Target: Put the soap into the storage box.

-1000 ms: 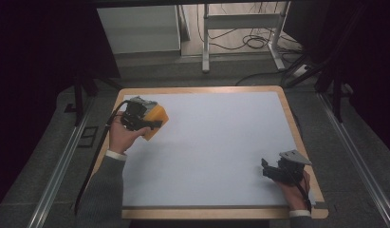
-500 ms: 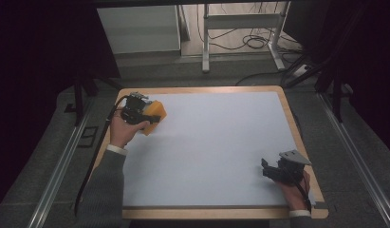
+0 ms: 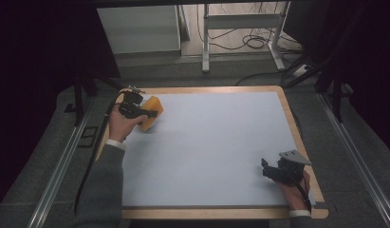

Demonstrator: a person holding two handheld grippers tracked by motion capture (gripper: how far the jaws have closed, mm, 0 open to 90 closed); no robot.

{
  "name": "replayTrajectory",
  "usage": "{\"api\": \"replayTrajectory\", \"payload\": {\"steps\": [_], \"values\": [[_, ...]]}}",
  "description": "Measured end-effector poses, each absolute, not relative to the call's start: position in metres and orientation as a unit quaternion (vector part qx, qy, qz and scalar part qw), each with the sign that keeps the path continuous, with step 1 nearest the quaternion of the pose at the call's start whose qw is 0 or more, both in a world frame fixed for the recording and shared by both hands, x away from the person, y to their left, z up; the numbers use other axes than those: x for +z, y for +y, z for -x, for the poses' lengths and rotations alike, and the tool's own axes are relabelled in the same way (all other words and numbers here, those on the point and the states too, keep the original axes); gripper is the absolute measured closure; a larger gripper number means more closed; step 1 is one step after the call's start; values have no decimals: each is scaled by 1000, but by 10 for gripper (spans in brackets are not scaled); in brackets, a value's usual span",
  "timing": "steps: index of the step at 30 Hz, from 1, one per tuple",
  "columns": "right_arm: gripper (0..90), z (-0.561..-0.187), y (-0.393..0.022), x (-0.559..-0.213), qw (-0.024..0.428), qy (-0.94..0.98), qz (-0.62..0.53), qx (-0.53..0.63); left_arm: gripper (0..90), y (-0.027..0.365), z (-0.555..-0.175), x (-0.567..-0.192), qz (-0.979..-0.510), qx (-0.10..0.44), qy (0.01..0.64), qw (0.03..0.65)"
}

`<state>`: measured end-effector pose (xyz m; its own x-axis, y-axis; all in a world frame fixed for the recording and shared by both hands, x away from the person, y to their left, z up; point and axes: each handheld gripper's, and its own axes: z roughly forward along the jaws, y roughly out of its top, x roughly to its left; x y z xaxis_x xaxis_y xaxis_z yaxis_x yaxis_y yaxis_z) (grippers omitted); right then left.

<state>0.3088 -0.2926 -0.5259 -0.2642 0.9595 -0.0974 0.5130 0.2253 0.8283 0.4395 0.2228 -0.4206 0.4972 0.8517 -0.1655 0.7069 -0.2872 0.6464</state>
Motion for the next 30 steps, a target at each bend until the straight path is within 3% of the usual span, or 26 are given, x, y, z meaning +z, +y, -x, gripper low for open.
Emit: {"api": "replayTrajectory", "payload": {"steps": [30], "values": [[81, -309, -292, -526, 320, 714, -516, 349, 609, 238, -474, -439, -769, 98, 538, 331]]}}
